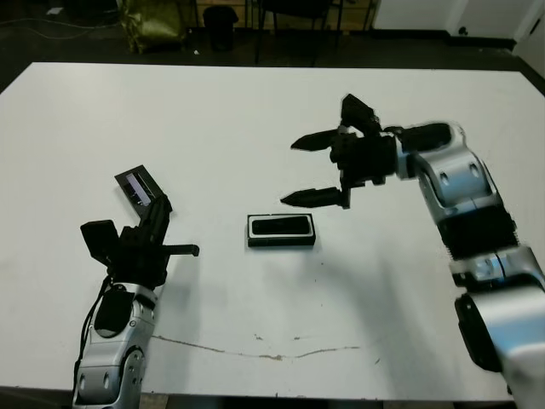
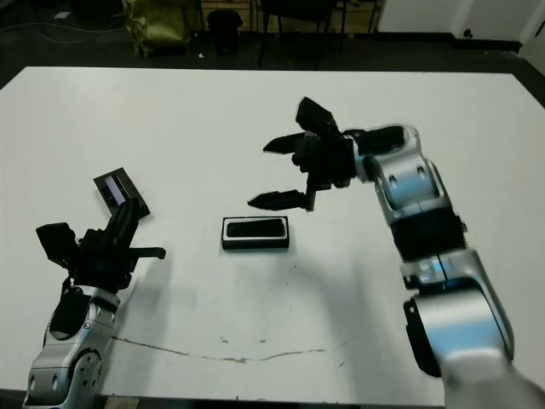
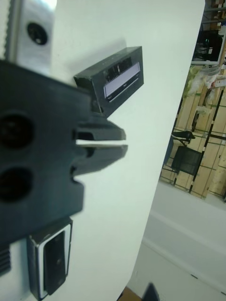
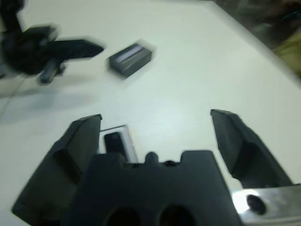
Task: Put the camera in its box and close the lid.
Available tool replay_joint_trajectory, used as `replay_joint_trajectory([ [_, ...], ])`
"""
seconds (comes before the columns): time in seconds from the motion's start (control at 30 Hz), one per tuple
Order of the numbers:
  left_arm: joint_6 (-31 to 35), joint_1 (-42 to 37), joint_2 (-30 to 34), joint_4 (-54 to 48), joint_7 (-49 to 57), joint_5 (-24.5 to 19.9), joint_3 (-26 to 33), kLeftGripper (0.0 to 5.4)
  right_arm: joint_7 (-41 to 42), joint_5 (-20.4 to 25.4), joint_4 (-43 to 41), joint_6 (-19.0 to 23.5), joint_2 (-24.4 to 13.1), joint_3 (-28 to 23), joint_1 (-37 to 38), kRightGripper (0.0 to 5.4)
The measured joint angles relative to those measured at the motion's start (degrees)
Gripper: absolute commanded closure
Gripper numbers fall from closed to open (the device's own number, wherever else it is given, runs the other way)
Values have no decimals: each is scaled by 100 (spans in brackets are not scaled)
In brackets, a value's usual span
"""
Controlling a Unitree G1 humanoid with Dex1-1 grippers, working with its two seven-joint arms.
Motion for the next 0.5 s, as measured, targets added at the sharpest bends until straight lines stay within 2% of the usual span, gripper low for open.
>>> replay_joint_trajectory([
  [0.13, -4, -6, -1, 4, -9, -10, -4, 540, -953, -14, -668, -25, 71, -46, 542, 173],
  [0.37, -7, -6, 1, 9, -16, -10, -4, 540, -1935, -132, -1030, -501, 159, 24, 1186, 333],
  [0.5, -22, -6, 1, 28, -33, -18, 4, 540, -2413, -387, -1297, -837, 206, 182, 1493, 426],
])
